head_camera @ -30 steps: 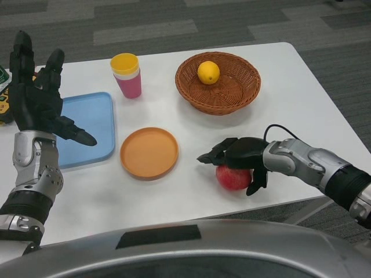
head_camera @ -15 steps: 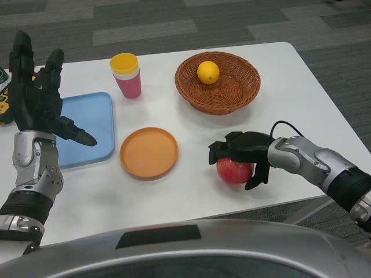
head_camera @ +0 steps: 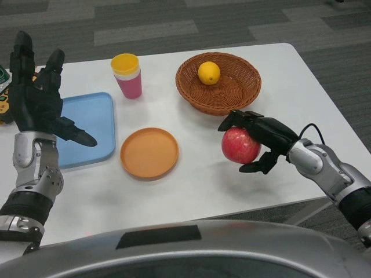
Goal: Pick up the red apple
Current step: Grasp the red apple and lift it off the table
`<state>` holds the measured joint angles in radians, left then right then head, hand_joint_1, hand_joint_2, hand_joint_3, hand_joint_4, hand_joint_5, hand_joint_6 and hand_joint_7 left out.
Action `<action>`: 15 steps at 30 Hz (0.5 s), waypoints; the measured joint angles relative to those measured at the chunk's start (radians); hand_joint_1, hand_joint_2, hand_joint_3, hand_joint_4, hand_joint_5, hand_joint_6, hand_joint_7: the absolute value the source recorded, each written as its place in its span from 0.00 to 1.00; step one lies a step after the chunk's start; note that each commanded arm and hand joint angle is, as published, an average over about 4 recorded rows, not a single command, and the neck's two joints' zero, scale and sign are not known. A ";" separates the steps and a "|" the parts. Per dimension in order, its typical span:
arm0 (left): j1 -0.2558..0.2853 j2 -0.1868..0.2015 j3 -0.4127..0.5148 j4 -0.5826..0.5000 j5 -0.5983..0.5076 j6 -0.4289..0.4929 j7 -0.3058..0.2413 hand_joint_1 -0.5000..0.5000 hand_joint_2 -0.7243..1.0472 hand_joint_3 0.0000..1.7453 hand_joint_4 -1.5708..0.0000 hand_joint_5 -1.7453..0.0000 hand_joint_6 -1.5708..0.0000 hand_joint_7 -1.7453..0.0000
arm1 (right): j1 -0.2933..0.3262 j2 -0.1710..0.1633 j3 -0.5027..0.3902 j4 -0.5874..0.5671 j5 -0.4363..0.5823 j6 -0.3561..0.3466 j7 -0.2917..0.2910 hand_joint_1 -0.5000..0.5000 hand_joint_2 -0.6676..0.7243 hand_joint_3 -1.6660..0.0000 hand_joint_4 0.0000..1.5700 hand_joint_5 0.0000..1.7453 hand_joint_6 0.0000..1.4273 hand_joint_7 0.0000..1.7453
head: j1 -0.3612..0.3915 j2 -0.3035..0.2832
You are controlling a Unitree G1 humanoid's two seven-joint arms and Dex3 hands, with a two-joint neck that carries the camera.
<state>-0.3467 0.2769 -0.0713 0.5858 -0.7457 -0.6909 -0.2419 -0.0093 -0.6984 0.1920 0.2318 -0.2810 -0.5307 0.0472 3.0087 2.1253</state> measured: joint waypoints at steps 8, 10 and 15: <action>0.000 -0.001 0.001 0.001 0.000 -0.001 0.000 0.00 0.10 0.00 1.00 0.65 1.00 0.92 | 0.046 0.049 -0.048 -0.061 0.287 -0.080 -0.263 0.04 0.05 0.33 0.71 0.94 0.72 0.88 | -0.012 0.031; 0.000 -0.002 0.001 0.001 0.000 -0.001 0.000 0.00 0.10 0.00 1.00 0.65 1.00 0.92 | 0.046 0.057 -0.048 -0.090 0.322 -0.102 -0.316 0.04 0.05 0.33 0.70 0.94 0.72 0.88 | -0.008 0.042; 0.000 -0.005 0.002 0.001 0.000 -0.001 0.000 0.00 0.10 0.00 1.00 0.69 1.00 0.92 | 0.014 0.067 -0.059 -0.147 0.361 -0.106 -0.372 0.04 0.05 0.33 0.69 0.94 0.71 0.89 | -0.011 0.081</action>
<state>-0.3470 0.2716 -0.0688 0.5868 -0.7455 -0.6920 -0.2422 0.0042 -0.6310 0.1327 0.0848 0.0803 -0.6367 -0.3244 2.9977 2.2062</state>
